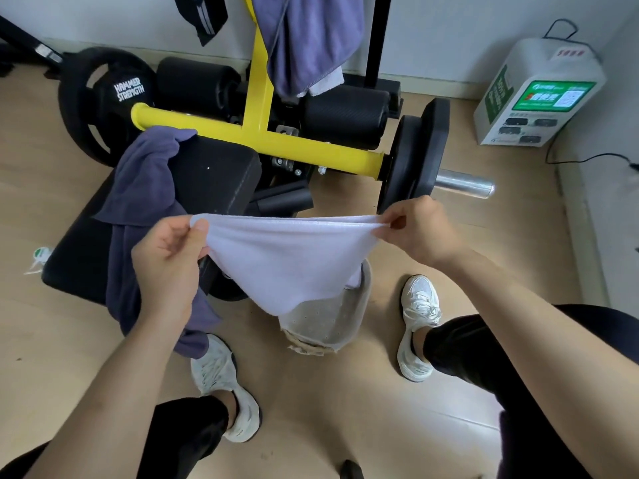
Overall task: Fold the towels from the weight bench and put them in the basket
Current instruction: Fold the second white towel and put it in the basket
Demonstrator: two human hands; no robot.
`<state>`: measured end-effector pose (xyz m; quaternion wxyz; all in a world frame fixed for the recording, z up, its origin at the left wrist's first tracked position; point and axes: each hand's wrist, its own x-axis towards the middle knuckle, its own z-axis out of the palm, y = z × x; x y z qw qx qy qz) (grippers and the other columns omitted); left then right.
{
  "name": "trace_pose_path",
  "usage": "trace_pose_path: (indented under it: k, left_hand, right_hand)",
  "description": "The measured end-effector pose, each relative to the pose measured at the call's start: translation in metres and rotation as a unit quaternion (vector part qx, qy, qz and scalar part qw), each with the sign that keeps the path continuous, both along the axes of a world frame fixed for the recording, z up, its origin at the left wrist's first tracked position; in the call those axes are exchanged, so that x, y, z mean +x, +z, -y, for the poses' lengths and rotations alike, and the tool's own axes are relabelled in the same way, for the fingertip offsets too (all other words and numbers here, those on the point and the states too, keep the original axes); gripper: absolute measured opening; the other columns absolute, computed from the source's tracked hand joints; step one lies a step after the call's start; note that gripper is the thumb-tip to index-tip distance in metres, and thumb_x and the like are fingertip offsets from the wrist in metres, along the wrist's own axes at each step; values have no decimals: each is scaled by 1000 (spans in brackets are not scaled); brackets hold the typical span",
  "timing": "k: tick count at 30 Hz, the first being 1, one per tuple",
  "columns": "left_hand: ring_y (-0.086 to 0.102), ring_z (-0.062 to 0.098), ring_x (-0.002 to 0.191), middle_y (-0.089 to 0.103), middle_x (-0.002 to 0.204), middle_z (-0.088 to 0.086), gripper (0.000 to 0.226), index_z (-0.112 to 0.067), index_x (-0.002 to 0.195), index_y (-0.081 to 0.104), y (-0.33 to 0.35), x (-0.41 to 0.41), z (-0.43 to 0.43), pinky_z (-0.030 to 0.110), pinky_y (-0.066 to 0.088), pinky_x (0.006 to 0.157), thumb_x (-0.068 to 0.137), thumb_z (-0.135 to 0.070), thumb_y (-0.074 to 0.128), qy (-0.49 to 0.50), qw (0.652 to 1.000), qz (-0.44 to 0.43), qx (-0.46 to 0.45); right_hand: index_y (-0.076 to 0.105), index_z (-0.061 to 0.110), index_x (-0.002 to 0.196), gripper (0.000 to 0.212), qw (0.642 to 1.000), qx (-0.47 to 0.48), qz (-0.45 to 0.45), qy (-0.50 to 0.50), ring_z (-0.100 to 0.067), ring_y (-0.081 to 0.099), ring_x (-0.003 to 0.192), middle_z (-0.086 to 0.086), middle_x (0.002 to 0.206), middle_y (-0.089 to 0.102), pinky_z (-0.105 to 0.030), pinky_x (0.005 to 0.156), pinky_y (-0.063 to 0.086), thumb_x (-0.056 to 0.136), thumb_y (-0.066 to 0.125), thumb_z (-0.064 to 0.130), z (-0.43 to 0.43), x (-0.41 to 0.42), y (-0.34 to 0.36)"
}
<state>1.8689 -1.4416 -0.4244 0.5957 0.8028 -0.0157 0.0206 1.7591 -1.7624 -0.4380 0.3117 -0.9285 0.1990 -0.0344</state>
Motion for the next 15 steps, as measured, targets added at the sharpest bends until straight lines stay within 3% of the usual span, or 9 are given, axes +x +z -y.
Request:
trace_pose_path:
  k: [3, 6, 8, 10, 12, 15]
  left_hand:
    - [69, 3, 82, 74, 90, -6, 13, -32, 94, 71, 0, 1, -2, 40, 61, 89, 98, -20, 67, -17, 1000, -5, 25]
    - [72, 6, 89, 72, 94, -5, 10, -29, 99, 66, 3, -7, 5, 31, 59, 86, 102, -21, 62, -25, 998, 54, 16]
    - [73, 20, 92, 72, 92, 2, 15, -30, 94, 63, -5, -9, 8, 30, 57, 82, 102, -18, 61, -65, 996, 22, 66]
    - [72, 32, 92, 72, 88, 8, 19, -30, 88, 63, -16, -9, 10, 37, 57, 82, 100, -16, 61, -98, 988, -41, 109]
    - [71, 29, 92, 72, 90, 6, 13, -26, 91, 64, -22, -8, 9, 46, 58, 88, 101, -18, 61, -78, 991, -57, 94]
    - [65, 14, 87, 71, 94, 2, 8, -20, 96, 63, -19, -8, 10, 35, 52, 86, 102, -18, 59, -65, 995, -60, 56]
  right_hand:
    - [64, 23, 83, 24, 986, 95, 121, -64, -29, 66, 68, -5, 74, 67, -30, 62, 50, 79, 72, 0, 0, 1, 4]
    - [55, 31, 106, 40, 962, 96, 231, -106, -20, 60, 70, -6, 81, 65, -24, 66, 51, 82, 65, 1, 1, 2, 8]
    - [65, 25, 96, 21, 979, 46, 172, -103, -23, 65, 71, -4, 77, 68, -32, 73, 57, 81, 59, 12, 8, 4, 1]
    - [73, 18, 84, 16, 990, 42, 79, -106, -30, 69, 69, -7, 69, 72, -40, 71, 59, 79, 57, 16, 16, 4, -6]
    - [74, 20, 82, 16, 985, 77, 68, -136, -29, 70, 67, -9, 70, 72, -39, 67, 60, 78, 59, 16, 19, 4, -9]
    - [71, 19, 79, 13, 974, 131, 92, -160, -33, 69, 64, -12, 70, 71, -41, 61, 59, 77, 59, 13, 16, 5, -5]
